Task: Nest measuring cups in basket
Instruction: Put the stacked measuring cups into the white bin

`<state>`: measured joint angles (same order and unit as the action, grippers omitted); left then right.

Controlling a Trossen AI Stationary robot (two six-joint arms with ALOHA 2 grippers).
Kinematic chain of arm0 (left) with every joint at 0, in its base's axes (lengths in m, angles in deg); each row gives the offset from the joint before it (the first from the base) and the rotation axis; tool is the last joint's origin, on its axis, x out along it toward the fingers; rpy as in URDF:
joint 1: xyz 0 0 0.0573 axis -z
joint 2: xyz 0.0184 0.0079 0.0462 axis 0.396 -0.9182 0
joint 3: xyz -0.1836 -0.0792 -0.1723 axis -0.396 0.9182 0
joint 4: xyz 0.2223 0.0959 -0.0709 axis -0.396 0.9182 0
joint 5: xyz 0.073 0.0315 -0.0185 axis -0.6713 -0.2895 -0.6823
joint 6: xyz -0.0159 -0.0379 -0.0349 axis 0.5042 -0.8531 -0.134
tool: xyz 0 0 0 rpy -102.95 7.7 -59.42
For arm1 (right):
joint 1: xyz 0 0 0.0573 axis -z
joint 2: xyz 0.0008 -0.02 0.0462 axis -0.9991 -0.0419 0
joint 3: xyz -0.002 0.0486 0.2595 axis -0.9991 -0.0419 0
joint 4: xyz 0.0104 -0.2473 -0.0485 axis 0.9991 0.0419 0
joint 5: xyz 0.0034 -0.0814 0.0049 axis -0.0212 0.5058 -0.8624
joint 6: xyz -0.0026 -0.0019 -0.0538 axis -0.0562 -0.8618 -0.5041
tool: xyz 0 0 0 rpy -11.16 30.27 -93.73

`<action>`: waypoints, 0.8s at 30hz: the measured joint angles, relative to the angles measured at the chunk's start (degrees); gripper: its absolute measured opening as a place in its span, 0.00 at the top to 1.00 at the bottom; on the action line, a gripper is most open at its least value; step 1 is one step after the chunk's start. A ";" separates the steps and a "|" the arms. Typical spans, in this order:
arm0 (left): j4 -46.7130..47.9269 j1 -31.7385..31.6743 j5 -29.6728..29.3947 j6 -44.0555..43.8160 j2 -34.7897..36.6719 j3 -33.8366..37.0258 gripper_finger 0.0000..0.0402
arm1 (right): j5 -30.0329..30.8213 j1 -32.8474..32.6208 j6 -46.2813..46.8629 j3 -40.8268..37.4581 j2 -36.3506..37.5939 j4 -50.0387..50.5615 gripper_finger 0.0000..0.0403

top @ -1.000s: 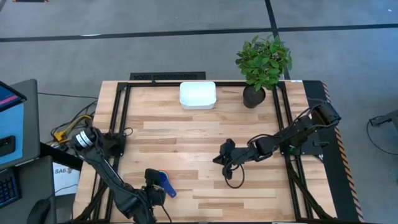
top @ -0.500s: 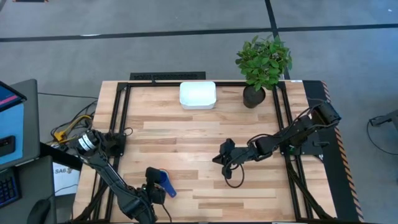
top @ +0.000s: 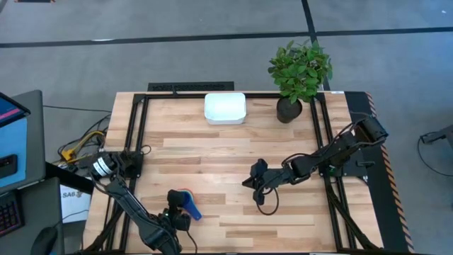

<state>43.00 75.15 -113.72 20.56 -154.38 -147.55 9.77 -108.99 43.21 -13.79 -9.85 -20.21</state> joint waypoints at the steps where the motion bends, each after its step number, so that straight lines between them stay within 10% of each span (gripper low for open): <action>1: 0.01 -0.01 -0.50 -0.03 0.00 0.00 0.47 | -0.03 0.01 0.03 0.00 -0.01 0.01 0.88; 15: 1.25 -2.85 -0.57 2.02 0.09 -0.15 0.80 | -0.08 -0.91 1.10 0.00 -0.01 -0.02 0.88; 24: 2.43 -4.62 -0.09 2.47 0.09 -0.15 0.80 | -0.03 -2.00 1.54 0.00 -0.01 0.00 0.88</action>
<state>45.43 70.52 -113.81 23.03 -154.29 -147.71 9.74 -110.99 44.75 -13.79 -9.85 -20.22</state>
